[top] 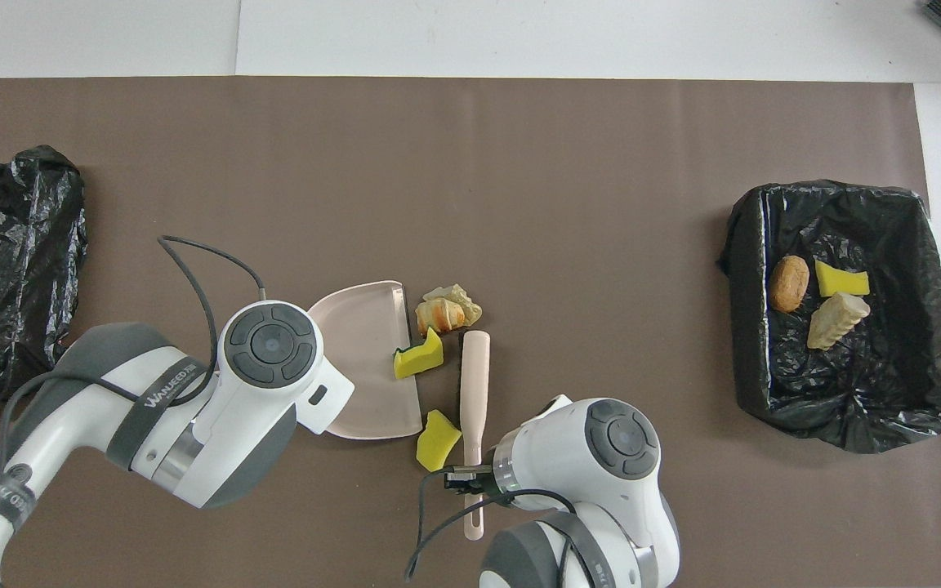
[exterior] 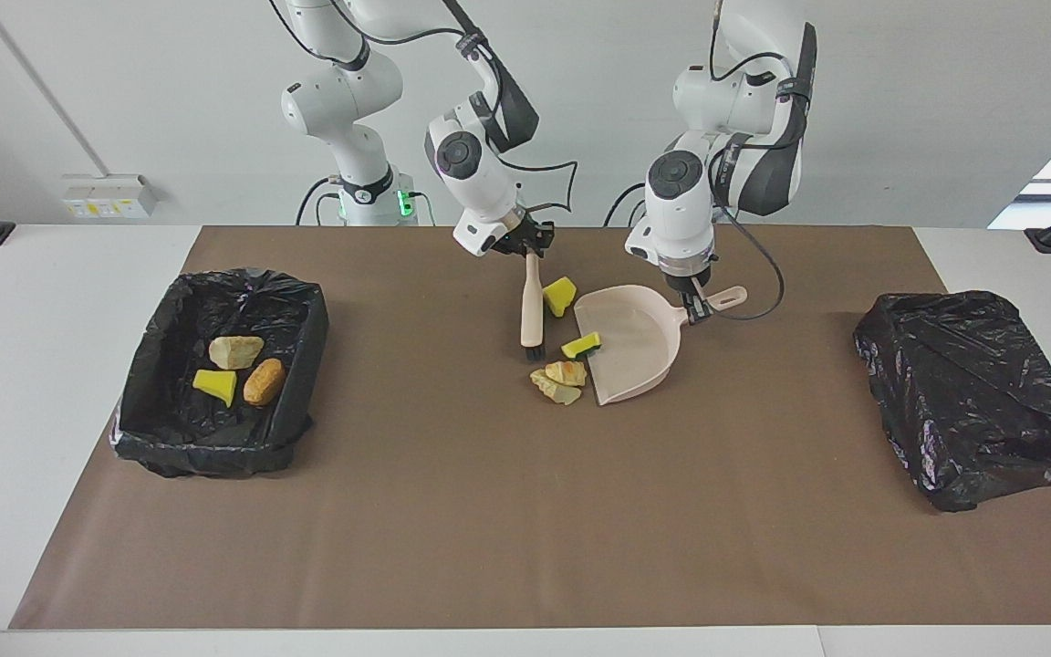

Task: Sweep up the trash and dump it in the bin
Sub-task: 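Sweep the loose yellow sponge pieces into the dustpan with the right gripper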

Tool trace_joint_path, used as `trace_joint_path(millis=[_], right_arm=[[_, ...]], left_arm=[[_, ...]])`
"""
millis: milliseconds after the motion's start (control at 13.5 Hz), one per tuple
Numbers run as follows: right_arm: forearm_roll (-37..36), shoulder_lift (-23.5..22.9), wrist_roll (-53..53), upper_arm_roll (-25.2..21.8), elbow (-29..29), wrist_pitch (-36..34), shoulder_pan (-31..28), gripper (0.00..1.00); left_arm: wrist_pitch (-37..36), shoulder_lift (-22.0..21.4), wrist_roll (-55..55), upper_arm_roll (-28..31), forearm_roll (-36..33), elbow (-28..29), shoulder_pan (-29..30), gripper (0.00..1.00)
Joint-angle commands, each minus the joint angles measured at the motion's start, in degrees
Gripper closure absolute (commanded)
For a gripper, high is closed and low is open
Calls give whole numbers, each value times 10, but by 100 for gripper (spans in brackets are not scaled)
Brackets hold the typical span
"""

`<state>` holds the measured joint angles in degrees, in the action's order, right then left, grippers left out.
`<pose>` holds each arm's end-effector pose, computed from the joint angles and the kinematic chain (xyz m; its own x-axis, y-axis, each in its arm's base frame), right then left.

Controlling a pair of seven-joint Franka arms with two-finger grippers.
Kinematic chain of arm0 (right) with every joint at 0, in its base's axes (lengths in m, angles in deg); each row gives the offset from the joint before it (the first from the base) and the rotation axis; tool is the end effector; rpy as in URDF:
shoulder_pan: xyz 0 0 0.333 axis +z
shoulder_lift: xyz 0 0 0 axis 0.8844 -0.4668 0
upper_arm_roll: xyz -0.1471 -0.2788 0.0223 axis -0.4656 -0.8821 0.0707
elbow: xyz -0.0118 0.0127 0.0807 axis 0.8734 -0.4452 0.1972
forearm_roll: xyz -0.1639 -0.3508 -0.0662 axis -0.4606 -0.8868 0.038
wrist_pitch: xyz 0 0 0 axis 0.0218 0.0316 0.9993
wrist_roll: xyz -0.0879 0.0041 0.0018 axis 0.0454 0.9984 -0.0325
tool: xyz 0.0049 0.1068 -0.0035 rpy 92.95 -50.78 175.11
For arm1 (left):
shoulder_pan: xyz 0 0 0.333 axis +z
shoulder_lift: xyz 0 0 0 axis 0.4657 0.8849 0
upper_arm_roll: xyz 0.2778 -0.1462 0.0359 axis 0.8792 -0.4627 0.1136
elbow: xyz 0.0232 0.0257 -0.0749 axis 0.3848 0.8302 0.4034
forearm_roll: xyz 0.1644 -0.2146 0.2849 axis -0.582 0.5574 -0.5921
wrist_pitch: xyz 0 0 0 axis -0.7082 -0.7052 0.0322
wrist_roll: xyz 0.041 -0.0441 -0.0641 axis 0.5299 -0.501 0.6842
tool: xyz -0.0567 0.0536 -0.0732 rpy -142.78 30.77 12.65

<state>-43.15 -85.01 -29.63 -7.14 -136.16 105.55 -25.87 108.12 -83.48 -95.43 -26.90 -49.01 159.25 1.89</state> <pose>0.3697 0.3351 0.3387 0.9623 -0.0068 -0.2719 -0.1044 -0.9324 -0.3461 0.4541 -0.2300 0.3698 0.0867 -0.9466 -0.3106 -0.9960 -0.0896 -0.0050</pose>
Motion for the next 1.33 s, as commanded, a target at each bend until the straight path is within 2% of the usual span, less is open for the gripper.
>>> trace_joint_path(millis=[0, 148, 295, 517, 591, 665, 812, 960, 1108, 1255], right_arm=[[22, -29, -12, 1, 56, -8, -6, 100], [9, -18, -7, -8, 85, -76, -16, 100], [-75, 23, 36, -10, 101, -159, -45, 100], [-151, 84, 140, -5, 57, -231, -48, 100], [-152, 111, 176, -3, 20, -230, -38, 100], [-151, 113, 224, -1, -1, -223, -6, 100], [-135, 73, 286, -1, -5, -185, 30, 100], [-60, 42, 268, -1, -14, -123, 36, 100], [-33, 2, 248, -1, -12, -47, 56, 100], [-2, -30, 188, -1, 7, -15, 57, 100]], left_arm=[[11, -11, -5, -1, -13, 16, -2, 100], [18, -8, -5, -1, -19, 16, -5, 100], [18, -8, -6, -2, -34, 15, -3, 100], [33, -2, -6, -1, -34, 13, 3, 100], [32, -3, -7, -1, -34, 14, 3, 100], [32, -3, -13, -1, -34, 14, 3, 100], [27, -3, -35, -1, -34, 14, 3, 100], [19, -5, -41, -1, -36, 16, 2, 100], [14, -10, -48, -1, -44, 20, 2, 100], [13, -10, -50, -1, -44, 21, 1, 100]])
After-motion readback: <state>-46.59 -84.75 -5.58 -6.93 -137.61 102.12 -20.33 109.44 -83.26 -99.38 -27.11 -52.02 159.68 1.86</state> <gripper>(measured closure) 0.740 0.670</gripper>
